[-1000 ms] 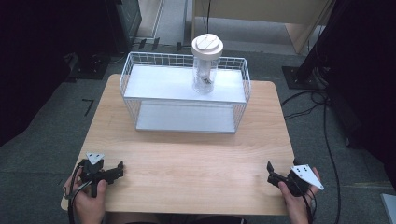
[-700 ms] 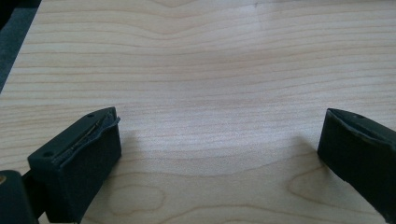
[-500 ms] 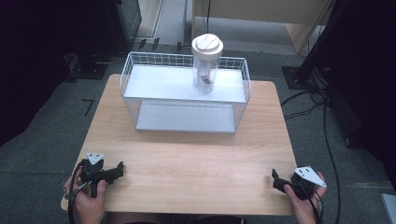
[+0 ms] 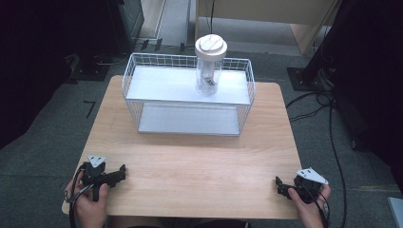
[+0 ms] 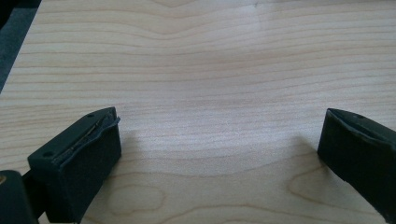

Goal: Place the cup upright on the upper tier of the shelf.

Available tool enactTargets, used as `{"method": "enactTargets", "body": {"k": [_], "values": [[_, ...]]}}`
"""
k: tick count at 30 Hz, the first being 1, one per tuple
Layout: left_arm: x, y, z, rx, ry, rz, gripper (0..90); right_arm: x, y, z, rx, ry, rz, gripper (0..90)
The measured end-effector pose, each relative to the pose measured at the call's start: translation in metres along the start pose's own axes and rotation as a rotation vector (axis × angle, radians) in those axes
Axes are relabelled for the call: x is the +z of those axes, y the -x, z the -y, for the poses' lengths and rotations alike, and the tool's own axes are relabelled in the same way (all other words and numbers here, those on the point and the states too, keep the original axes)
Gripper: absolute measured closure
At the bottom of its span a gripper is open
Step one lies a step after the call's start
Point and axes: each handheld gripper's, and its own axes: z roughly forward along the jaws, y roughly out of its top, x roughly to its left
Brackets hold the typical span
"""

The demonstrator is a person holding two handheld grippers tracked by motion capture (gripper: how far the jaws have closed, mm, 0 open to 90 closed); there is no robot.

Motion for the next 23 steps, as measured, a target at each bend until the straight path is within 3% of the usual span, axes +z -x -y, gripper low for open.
{"method": "enactTargets", "body": {"k": [4,9,23], "values": [[0.0,0.0,0.0,0.0,0.0,0.0,0.0,0.0003,0.0011,0.0001,0.001,-0.004,-0.006,0.0],[0.0,0.0001,0.0,-0.001,0.0,0.0,0.0,0.0006,0.0052,0.0009,0.045,-0.026,-0.038,0.0],[0.0,0.0,0.0,0.0,0.0,0.0,0.0,-0.0001,0.0033,0.0013,0.03,-0.028,-0.054,0.6]]}}
